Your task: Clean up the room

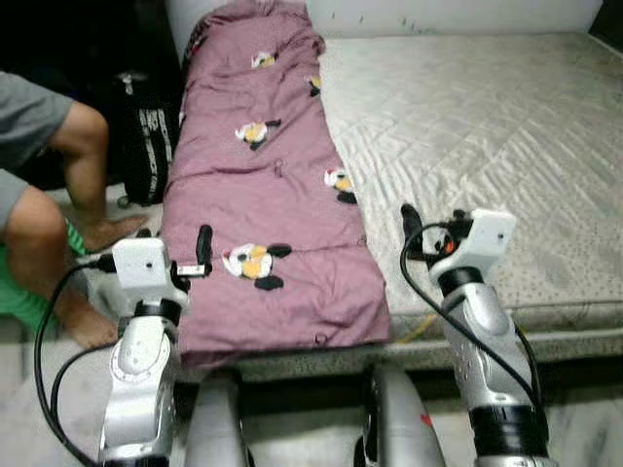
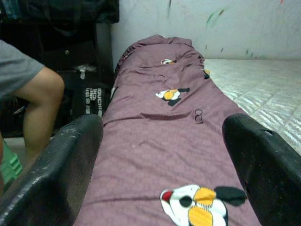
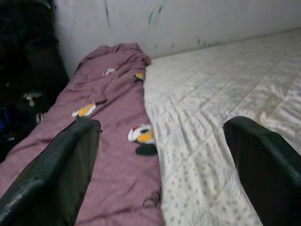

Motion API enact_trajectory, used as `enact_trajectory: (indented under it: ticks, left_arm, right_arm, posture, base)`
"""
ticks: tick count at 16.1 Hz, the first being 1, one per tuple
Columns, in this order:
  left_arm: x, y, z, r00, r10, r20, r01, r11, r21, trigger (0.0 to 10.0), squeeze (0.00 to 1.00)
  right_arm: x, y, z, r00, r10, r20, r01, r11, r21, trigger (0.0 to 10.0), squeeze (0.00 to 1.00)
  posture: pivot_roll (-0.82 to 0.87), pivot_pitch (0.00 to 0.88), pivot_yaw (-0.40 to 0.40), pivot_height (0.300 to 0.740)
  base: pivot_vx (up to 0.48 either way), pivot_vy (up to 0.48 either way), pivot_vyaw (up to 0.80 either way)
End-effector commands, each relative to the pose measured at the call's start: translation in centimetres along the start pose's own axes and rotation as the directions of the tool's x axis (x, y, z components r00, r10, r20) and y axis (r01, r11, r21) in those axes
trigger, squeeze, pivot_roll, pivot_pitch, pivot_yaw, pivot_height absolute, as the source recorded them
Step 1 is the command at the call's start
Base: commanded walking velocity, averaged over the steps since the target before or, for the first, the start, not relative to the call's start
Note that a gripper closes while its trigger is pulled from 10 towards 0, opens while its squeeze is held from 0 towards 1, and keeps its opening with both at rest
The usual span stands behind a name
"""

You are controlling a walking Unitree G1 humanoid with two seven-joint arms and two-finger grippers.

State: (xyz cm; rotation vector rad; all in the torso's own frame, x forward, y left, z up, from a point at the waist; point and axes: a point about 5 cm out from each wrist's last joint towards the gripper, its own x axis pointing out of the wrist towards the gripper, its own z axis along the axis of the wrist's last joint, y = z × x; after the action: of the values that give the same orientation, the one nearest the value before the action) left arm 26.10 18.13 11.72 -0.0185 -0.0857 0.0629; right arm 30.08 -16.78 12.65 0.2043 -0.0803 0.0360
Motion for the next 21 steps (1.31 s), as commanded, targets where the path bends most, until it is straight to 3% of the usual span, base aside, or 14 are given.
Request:
enact_trajectory:
  ticks: [1, 8, 15, 21]
  left_arm:
    - [0.3, 0.0, 0.3, 1.0, -0.006, 0.013, 0.006, 1.0, 0.009, 10.0, 0.0]
    - [0.2, 0.0, 0.3, 1.0, -0.022, 0.011, 0.021, 0.999, 0.043, 10.0, 0.0]
    - [0.6, 0.5, -0.5, 0.998, 0.033, -0.052, -0.031, 0.999, 0.041, 10.0, 0.0]
    - [0.7, 0.3, -0.8, 0.997, 0.04, -0.068, -0.038, 0.999, 0.032, 10.0, 0.0]
  right_arm:
    - [0.3, 0.1, 0.2, 1.0, -0.003, 0.011, 0.003, 1.0, 0.0, 10.0, 0.0]
    - [-0.3, 0.5, -0.7, 1.0, 0.001, 0.004, -0.001, 1.0, 0.011, 10.0, 0.0]
    - [-1.4, 0.0, -1.3, 1.0, -0.013, -0.021, 0.013, 1.0, -0.003, 10.0, 0.0]
    - [-1.0, -0.1, -1.4, 0.998, -0.036, -0.045, 0.036, 0.999, 0.006, 10.0, 0.0]
  posture:
    - [0.0, 0.0, 0.038, 0.651]
    - [0.01, 0.0, 0.047, 0.736]
    - [0.0, 0.0, 0.052, 0.74]
    - [0.0, 0.0, 0.033, 0.74]
  base:
    - [0.0, 0.0, 0.0]
    - [0.0, 0.0, 0.0]
    - [0.0, 0.0, 0.0]
    - [0.0, 0.0, 0.0]
